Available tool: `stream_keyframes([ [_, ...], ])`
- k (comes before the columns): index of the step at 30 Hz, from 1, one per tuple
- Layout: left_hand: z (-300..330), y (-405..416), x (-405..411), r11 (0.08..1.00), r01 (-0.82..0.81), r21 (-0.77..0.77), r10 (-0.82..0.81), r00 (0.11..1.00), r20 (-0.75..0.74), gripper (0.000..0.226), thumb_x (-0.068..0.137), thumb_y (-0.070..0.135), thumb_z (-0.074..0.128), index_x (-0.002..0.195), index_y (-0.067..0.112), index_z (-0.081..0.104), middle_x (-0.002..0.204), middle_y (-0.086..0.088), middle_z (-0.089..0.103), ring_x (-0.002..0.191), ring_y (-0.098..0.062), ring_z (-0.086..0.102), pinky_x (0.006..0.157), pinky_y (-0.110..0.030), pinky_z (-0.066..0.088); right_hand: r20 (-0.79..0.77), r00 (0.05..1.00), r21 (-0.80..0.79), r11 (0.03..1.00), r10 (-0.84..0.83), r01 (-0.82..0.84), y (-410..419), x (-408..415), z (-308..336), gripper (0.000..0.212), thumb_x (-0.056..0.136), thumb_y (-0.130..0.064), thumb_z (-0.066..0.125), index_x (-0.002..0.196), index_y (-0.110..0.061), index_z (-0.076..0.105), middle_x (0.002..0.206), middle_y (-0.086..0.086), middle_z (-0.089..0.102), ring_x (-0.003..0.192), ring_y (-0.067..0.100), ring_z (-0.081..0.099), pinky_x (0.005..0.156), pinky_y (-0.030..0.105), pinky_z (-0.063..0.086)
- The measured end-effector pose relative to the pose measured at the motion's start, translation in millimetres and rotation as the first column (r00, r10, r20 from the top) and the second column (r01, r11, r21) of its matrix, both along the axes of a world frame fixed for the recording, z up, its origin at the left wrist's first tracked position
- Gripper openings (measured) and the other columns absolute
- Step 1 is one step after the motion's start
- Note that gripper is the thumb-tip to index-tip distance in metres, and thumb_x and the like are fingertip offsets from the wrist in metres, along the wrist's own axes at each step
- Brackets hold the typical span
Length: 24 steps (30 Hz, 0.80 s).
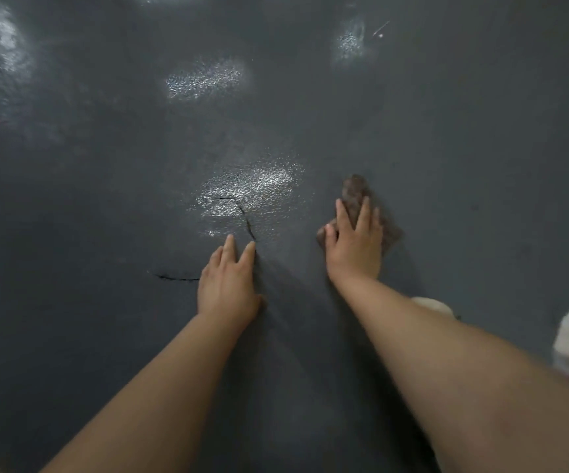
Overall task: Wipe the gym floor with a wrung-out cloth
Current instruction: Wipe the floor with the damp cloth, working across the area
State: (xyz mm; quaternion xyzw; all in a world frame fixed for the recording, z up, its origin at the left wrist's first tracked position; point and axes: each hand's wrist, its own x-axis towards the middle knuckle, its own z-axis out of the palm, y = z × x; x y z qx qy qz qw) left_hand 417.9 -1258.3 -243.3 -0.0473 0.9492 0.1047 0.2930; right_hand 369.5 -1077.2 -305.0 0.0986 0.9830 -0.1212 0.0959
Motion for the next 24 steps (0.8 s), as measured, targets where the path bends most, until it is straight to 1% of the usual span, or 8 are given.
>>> stream_keyframes([
  [2,-3,9,-5,1.000,-0.005,-0.030,0.005,1.000,-0.001,0.097,0.079,0.037,0.072,0.151,0.025,0.008,0.159,-0.009,-0.005,0.145,-0.028,0.006,0.115,-0.037,0.018,-0.094,0.991,0.010,0.995,-0.098,0.099,-18,36,-5,0.047,0.089,-0.035,0.044,0.133,-0.020,0.054,0.144,0.026,0.038,0.128,0.047,0.039,0.106,0.055,0.031],
  [4,-6,18,-11,0.998,-0.015,-0.057,0.015,1.000,0.007,0.103,0.077,0.039,0.074,0.151,0.027,0.003,0.158,-0.009,-0.008,0.145,-0.029,0.003,0.115,-0.038,0.016,-0.067,0.989,0.003,0.991,-0.134,0.134,-32,70,-5,0.051,0.084,-0.038,0.043,0.130,-0.020,0.055,0.136,0.028,0.047,0.120,0.049,0.048,0.097,0.059,0.039],
  [8,-11,30,-18,0.993,-0.008,-0.117,0.013,0.999,0.039,0.108,0.076,0.039,0.075,0.151,0.029,-0.002,0.159,-0.007,-0.008,0.146,-0.029,0.001,0.116,-0.040,0.015,-0.013,0.992,0.000,0.992,-0.129,0.129,-36,85,-7,0.063,0.084,-0.046,0.041,0.139,-0.015,0.036,0.137,0.025,0.048,0.120,0.046,0.049,0.095,0.059,0.040],
  [11,-14,33,-23,0.984,0.015,-0.177,-0.004,0.998,0.060,0.105,0.078,0.037,0.073,0.151,0.028,-0.001,0.159,-0.008,-0.006,0.146,-0.029,0.004,0.115,-0.040,0.017,-0.013,0.996,-0.008,0.996,-0.085,0.085,-25,66,-9,0.068,0.082,-0.047,0.039,0.138,-0.008,0.034,0.134,0.022,0.053,0.120,0.043,0.051,0.095,0.059,0.040],
  [14,-17,38,-25,0.976,0.019,-0.215,-0.007,0.998,0.056,0.093,0.084,0.031,0.067,0.151,0.025,0.002,0.159,-0.011,-0.003,0.145,-0.031,0.008,0.116,-0.040,0.016,-0.027,0.999,-0.009,1.000,0.017,-0.017,-13,40,-13,0.068,0.081,-0.045,0.039,0.138,-0.010,0.039,0.134,0.019,0.053,0.122,0.042,0.050,0.097,0.058,0.040],
  [17,-15,40,-27,0.973,0.029,-0.229,-0.015,0.998,0.063,0.091,0.085,0.029,0.066,0.151,0.023,0.002,0.158,-0.013,-0.002,0.145,-0.032,0.009,0.116,-0.040,0.016,-0.092,0.992,-0.002,0.997,0.083,-0.083,-9,4,-9,0.065,0.085,-0.045,0.038,0.141,-0.012,0.043,0.143,0.018,0.045,0.131,0.042,0.040,0.104,0.058,0.031],
  [20,-15,39,-26,0.976,0.023,-0.215,-0.007,0.997,0.074,0.098,0.081,0.029,0.071,0.151,0.023,0.002,0.158,-0.013,-0.003,0.145,-0.033,0.007,0.115,-0.040,0.016,0.017,0.984,-0.015,0.984,0.179,-0.178,-8,-39,1,0.065,0.096,-0.047,0.036,0.152,-0.023,0.013,0.159,0.009,0.009,0.145,0.034,0.004,0.115,0.050,0.003],
  [24,-16,41,-27,0.976,0.016,-0.219,0.003,0.996,0.084,0.091,0.086,0.025,0.066,0.151,0.021,0.001,0.158,-0.015,-0.005,0.145,-0.036,0.006,0.116,-0.040,0.015,0.063,0.969,-0.017,0.971,0.238,-0.238,-12,-87,9,0.066,0.097,-0.052,0.032,0.152,-0.029,0.002,0.160,0.003,-0.005,0.146,0.030,-0.009,0.115,0.048,-0.004],
])
